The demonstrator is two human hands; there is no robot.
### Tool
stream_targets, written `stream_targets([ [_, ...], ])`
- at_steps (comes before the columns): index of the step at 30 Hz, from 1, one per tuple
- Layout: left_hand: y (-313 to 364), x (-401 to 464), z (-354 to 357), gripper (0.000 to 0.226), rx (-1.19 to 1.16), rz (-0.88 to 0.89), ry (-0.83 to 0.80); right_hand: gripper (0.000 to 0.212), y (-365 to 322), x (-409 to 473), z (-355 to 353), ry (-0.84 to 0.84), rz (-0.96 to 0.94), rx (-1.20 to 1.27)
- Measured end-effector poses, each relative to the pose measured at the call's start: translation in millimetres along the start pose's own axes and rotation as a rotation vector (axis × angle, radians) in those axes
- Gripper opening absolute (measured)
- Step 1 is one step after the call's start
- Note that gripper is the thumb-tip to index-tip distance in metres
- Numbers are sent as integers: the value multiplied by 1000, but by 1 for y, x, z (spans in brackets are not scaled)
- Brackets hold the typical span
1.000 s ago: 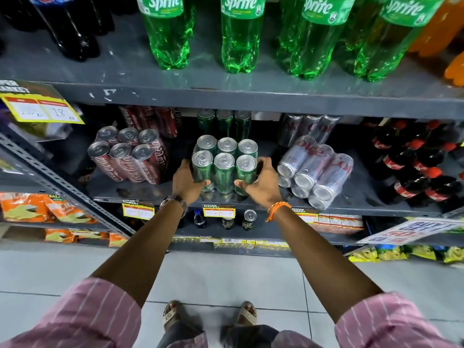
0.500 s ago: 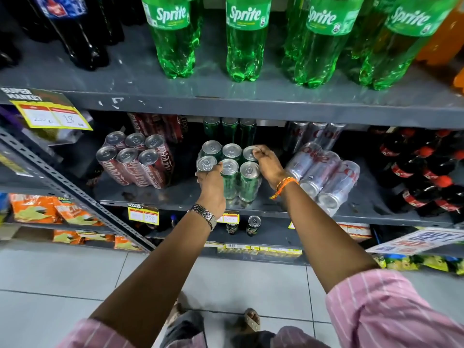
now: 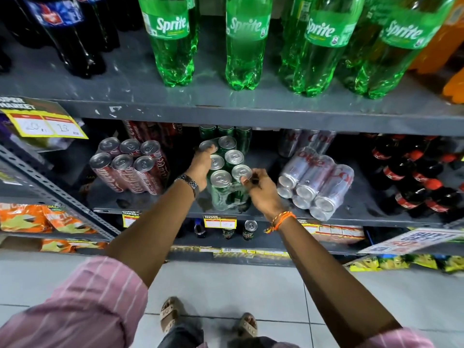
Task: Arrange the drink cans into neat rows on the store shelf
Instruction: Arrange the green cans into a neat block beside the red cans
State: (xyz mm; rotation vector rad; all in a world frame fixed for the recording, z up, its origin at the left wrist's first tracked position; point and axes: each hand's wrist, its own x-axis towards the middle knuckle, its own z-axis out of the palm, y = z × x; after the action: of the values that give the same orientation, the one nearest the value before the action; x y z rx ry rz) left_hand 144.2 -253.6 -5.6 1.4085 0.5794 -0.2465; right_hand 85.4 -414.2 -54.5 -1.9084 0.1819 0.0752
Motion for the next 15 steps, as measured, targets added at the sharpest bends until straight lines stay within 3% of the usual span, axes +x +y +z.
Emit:
stream_targets([
  [2, 14, -17, -6, 40, 35, 41, -31, 7, -3, 6, -3, -13, 56, 62],
  [7, -1, -32, -24, 44, -52, 103, 57, 13, -41, 50, -16, 112, -18, -49],
  [11, -45, -68, -6, 43, -98, 154, 177, 29, -75, 89, 0, -87, -109, -387],
  [13, -64, -74, 8, 53, -124, 95, 233, 32, -87, 99, 10, -154, -147, -505],
  [15, -65, -79, 17, 53, -271, -91, 297, 36, -92, 105, 18, -210, -171, -570],
])
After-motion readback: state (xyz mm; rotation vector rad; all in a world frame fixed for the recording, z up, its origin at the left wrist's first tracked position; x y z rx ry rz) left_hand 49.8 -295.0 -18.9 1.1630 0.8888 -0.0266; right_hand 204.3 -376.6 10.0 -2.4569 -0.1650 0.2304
